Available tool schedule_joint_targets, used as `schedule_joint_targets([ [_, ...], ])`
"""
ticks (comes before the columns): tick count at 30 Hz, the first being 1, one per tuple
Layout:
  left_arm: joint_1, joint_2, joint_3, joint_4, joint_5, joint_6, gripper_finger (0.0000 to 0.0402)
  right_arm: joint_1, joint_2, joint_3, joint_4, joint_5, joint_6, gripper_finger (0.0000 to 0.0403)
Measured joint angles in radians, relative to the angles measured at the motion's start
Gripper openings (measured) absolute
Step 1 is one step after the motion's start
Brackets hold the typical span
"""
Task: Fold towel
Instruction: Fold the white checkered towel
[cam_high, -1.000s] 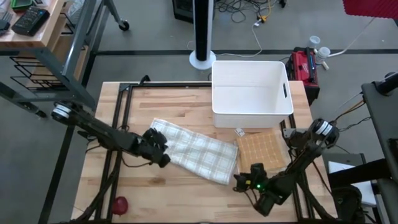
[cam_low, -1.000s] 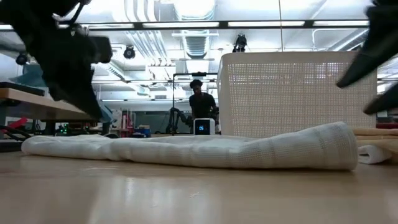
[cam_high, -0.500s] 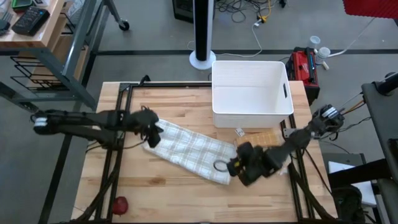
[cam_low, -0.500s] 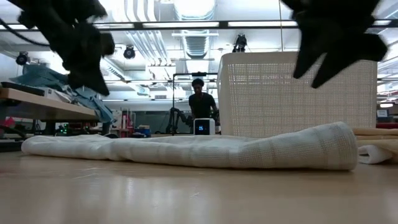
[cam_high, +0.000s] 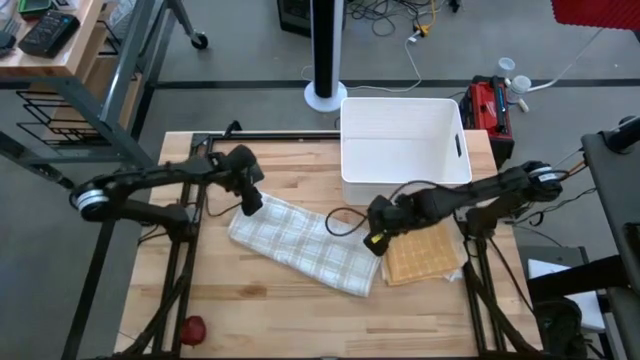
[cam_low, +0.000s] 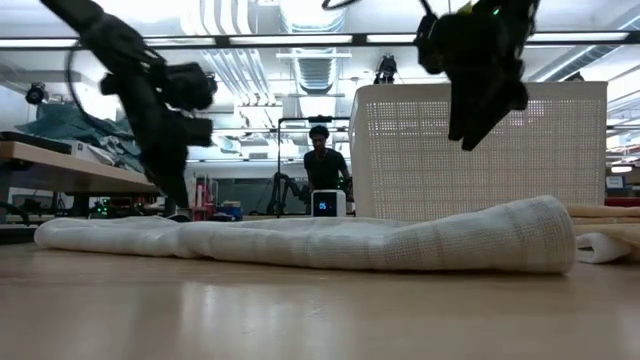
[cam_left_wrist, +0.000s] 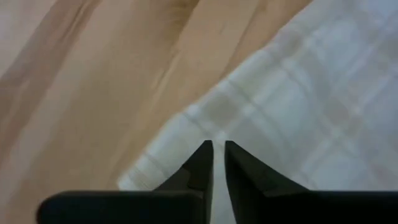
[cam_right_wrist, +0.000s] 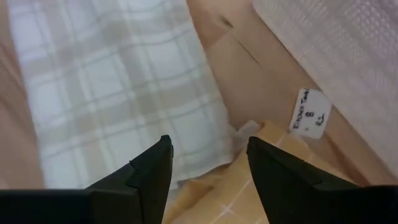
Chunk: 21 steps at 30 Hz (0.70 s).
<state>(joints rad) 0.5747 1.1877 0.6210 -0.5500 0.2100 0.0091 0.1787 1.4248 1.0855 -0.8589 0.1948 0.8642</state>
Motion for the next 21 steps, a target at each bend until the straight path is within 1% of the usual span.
schedule_joint_targets([
  [3,0.014,0.092,0.051,-0.004,-0.029,0.073,0.0058,-0.052,0.011,0.0,0.001,-0.03,-0.092,0.0199],
  [7,0.015,0.202,0.149,-0.054,-0.117,0.205,0.0106,-0.096,0.016,0.0,0.002,-0.038,-0.179,0.0209],
  [9,0.015,0.248,0.2,-0.096,-0.136,0.298,0.0126,-0.108,0.016,-0.001,0.001,-0.046,-0.211,0.0218],
  [11,0.015,0.292,0.24,-0.141,-0.143,0.425,0.014,-0.118,0.016,-0.001,0.001,-0.046,-0.279,0.023],
  [13,0.015,0.325,0.263,-0.167,-0.145,0.526,0.0146,-0.12,0.016,-0.001,-0.001,-0.045,-0.374,0.024],
  [16,0.015,0.358,0.291,-0.209,-0.137,0.622,0.0141,-0.12,0.017,-0.001,0.01,-0.045,-0.5,0.0251],
  [19,0.015,0.377,0.295,-0.215,-0.121,0.666,0.0126,-0.121,0.017,-0.001,0.012,-0.042,-0.562,0.0257],
  [21,0.016,0.388,0.294,-0.214,-0.119,0.677,0.0115,-0.117,0.017,-0.002,0.011,-0.049,-0.567,0.0259],
])
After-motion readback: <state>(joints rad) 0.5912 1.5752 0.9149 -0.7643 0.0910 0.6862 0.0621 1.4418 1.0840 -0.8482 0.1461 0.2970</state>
